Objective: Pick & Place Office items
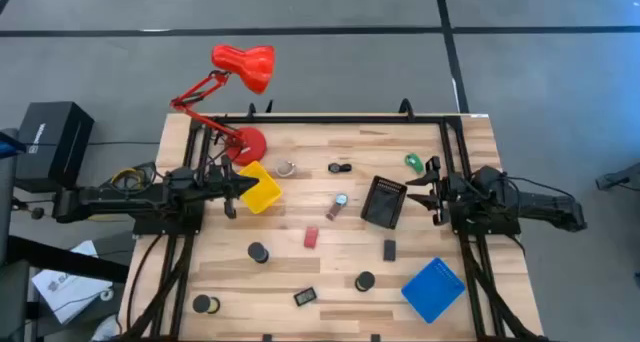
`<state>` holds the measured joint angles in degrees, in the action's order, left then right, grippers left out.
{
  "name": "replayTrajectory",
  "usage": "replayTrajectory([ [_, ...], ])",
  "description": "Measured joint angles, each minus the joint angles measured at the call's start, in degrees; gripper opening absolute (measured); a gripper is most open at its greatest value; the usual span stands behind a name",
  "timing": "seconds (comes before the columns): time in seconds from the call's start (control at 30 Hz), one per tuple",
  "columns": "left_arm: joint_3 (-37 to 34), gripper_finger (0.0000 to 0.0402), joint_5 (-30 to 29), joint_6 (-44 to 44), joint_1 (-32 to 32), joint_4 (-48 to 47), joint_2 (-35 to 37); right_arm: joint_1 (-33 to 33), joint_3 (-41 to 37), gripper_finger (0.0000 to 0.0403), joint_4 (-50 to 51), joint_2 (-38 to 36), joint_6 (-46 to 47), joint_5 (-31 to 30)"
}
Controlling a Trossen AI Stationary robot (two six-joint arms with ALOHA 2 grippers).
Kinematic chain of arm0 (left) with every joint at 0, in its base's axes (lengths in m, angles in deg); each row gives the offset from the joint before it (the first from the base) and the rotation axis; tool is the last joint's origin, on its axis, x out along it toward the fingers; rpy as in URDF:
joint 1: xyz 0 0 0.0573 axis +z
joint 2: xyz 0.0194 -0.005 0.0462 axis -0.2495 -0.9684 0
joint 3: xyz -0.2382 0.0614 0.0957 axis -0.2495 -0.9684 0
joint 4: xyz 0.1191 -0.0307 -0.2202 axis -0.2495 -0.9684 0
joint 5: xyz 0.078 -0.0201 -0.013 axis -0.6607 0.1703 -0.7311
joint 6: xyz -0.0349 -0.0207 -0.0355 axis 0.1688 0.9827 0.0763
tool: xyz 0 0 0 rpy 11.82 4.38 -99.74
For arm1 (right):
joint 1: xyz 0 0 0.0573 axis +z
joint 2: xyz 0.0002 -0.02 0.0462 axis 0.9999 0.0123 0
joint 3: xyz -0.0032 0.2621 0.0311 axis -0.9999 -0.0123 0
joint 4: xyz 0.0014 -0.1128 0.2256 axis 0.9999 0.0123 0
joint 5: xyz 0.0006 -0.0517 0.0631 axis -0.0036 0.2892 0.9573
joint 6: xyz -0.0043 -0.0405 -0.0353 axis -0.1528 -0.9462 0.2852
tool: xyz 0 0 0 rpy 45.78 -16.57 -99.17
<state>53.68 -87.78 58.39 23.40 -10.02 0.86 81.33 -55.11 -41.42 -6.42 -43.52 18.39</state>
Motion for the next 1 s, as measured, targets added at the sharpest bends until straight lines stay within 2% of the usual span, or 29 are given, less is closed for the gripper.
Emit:
replayTrajectory([
  [0.9, 0.0, 0.0003, 0.0, 0.1, 0.0, 1.0, 0.0, 0.0, 0.0, 0.0147, -4.4, 0.0, -2.9, -0.4],
  [1.0, 0.0, 0.0003, 0.0, 4.4, 0.0, 1.0, -0.1, 0.0, 0.0, 0.0147, -4.4, 0.0, -2.9, -0.4],
])
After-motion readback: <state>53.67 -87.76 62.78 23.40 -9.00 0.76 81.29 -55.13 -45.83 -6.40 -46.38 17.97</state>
